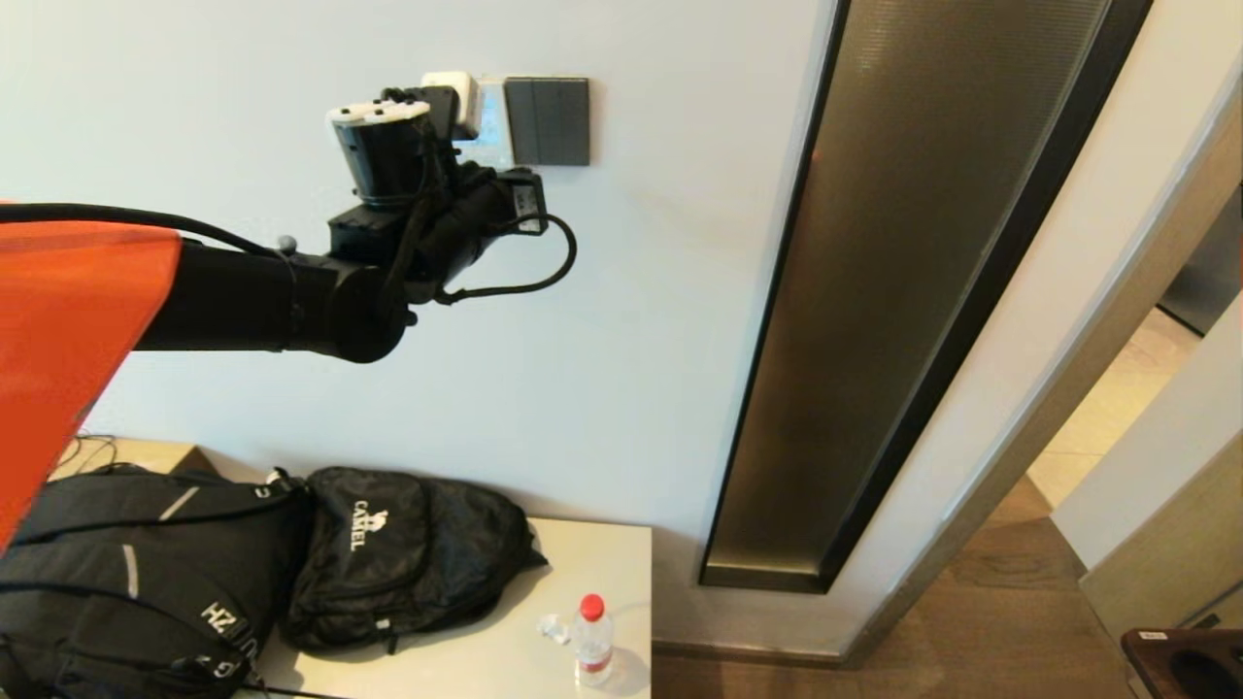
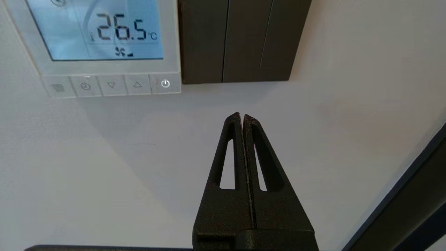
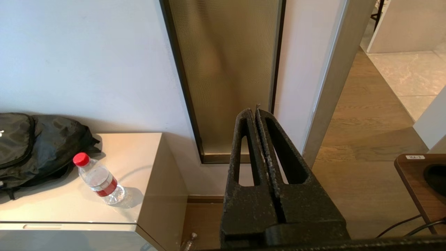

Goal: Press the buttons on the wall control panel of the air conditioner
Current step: Turn off the central air conditioner

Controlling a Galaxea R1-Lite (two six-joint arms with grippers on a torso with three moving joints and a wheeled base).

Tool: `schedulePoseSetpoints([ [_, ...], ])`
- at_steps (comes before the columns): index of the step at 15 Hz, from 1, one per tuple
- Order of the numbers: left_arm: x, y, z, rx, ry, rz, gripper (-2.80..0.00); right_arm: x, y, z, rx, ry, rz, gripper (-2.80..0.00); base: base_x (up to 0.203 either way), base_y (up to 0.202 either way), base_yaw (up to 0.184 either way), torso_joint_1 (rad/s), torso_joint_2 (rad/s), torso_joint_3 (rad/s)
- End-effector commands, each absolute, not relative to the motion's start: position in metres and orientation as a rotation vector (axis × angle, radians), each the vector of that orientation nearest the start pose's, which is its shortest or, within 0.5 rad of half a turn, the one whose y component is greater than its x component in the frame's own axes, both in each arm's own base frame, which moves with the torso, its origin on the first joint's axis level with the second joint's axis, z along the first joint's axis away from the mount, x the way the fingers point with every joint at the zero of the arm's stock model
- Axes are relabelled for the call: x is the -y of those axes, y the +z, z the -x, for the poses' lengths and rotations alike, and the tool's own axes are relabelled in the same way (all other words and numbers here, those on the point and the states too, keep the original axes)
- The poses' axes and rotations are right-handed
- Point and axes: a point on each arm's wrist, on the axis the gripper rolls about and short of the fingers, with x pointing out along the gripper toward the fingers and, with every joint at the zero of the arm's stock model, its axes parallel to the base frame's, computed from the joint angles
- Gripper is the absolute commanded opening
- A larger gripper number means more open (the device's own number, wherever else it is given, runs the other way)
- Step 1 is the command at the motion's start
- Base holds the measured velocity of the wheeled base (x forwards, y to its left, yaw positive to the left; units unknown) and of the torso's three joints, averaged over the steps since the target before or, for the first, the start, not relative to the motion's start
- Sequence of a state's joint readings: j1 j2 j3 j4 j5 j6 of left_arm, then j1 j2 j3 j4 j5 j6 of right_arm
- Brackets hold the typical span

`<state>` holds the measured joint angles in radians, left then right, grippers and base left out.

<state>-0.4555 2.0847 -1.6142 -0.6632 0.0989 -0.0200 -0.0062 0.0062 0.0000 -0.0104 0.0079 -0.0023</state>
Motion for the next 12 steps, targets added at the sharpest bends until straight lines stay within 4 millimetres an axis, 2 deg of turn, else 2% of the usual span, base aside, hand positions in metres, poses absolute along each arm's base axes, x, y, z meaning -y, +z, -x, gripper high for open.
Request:
schedulePoseSetpoints([
  [1,0.195,0.259,-0.403,0.176,-0.356,0.063,-2.8,0.0,0.076,0.022,0.002,0.002,0.003,-2.8,0.0,0.0,0.0,0.0,0.0,0.0],
  [6,0.196,0.261,-0.408,0.196,-0.317,0.051,-2.8,0.0,0.076,0.022,0.002,0.002,0.003,-2.8,0.0,0.0,0.0,0.0,0.0,0.0],
  [12,0.194,0.264,-0.427,0.238,-0.28,0.049,-2.8,0.0,0.076,0.022,0.002,0.002,0.003,-2.8,0.0,0.0,0.0,0.0,0.0,0.0],
])
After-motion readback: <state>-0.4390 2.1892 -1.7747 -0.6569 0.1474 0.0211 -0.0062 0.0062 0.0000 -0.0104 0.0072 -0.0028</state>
